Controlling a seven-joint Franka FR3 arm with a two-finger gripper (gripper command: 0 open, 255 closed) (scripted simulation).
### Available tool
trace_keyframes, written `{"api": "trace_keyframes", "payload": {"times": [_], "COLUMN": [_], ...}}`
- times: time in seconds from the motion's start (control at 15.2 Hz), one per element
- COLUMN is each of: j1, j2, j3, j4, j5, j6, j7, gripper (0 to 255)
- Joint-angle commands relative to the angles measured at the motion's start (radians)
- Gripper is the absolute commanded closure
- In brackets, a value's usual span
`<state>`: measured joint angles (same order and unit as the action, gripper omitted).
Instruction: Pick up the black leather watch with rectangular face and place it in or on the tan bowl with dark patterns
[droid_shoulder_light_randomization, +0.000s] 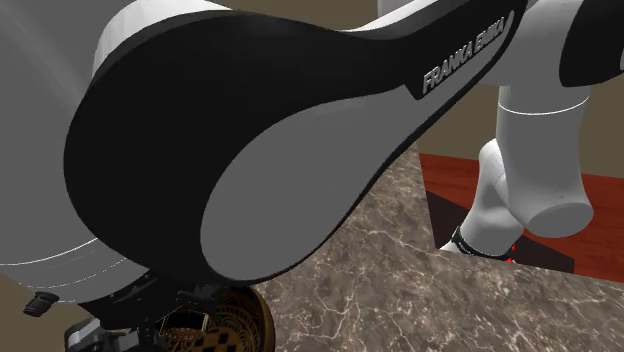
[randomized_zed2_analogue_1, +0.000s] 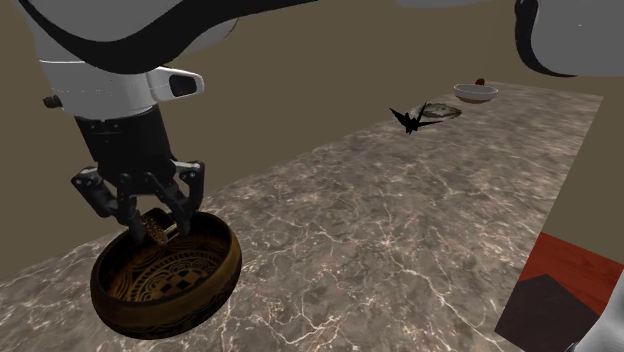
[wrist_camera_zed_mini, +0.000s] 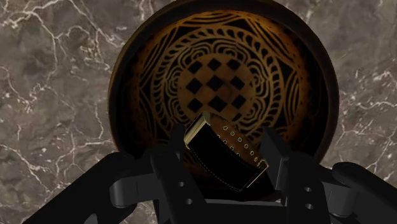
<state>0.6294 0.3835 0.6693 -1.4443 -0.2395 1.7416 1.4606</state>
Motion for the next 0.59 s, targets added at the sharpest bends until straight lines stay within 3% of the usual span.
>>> {"api": "trace_keyframes", "payload": {"times": [0.0, 0.53], "j1": [-0.002, -0.003], "j2": [0.004, 0.005], "j3": [-0.002, -0.002], "j4": [-0.023, -0.033], "j5": [-0.003, -0.004], "j6": [0.027, 0.037], "j7": [0.003, 0.003], "gripper": [255, 255]}}
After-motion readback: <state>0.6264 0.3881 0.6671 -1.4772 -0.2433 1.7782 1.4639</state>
